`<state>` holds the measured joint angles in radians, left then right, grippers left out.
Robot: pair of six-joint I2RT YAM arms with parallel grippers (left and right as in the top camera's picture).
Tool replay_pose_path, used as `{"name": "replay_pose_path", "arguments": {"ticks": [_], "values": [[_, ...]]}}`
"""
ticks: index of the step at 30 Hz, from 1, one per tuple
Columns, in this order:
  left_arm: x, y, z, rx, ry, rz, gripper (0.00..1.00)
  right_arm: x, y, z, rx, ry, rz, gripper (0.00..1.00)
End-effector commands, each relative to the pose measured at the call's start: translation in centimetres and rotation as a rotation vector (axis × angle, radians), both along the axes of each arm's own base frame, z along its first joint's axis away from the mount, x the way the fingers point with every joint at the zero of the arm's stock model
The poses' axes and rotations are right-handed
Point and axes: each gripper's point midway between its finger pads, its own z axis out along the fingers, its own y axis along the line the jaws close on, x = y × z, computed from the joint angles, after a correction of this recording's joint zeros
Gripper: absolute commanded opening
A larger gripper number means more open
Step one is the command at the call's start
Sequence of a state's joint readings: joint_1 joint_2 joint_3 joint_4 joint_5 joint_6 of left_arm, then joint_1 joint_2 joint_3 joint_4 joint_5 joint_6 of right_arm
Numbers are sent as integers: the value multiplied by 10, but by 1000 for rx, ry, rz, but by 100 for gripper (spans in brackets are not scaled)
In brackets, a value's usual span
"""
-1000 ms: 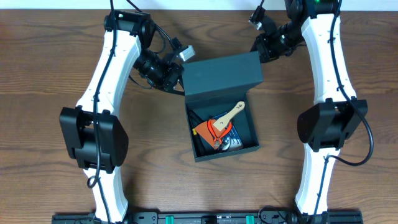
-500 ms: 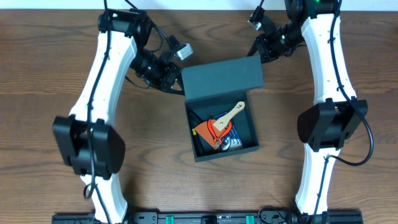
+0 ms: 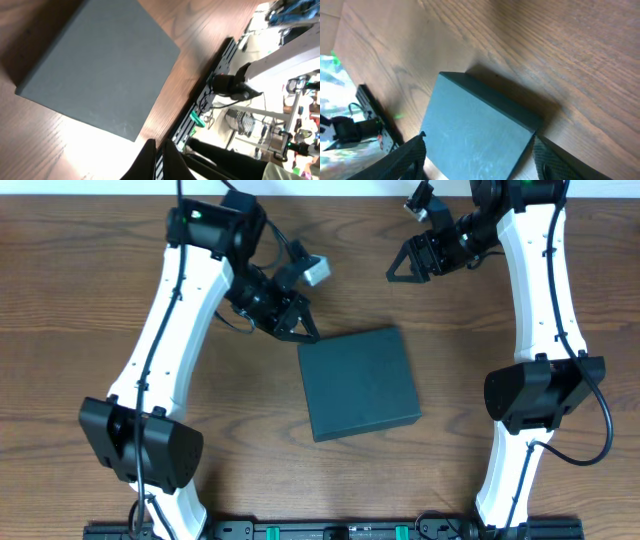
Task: Pack container
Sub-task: 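Press the lid down flat onto the box with both grippers, then lift both grippers away from the closed box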
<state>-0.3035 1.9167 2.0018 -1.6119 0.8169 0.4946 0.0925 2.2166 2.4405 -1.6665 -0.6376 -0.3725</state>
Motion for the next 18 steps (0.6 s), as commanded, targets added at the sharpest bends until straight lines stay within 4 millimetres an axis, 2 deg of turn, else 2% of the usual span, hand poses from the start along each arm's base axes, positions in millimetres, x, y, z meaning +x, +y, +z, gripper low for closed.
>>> {"name": "replay_pose_path", "arguments": {"ticks": [1, 3, 6, 11, 18], "values": [[-17, 8, -5, 112, 53, -8, 6, 2, -15, 6, -92, -24, -60, 63], [-18, 8, -11, 154, 51, -6, 6, 3, -27, 0, -165, -10, -103, 52], [-13, 10, -24, 252, 54, 49, 6, 4, -38, -5, -227, 11, -160, 4], [-5, 10, -53, 395, 59, 157, 6, 6, -48, -9, -286, 30, -229, 1], [-5, 1, -115, 560, 59, 278, 6, 6, -60, -13, -356, 39, -270, 1]]}}
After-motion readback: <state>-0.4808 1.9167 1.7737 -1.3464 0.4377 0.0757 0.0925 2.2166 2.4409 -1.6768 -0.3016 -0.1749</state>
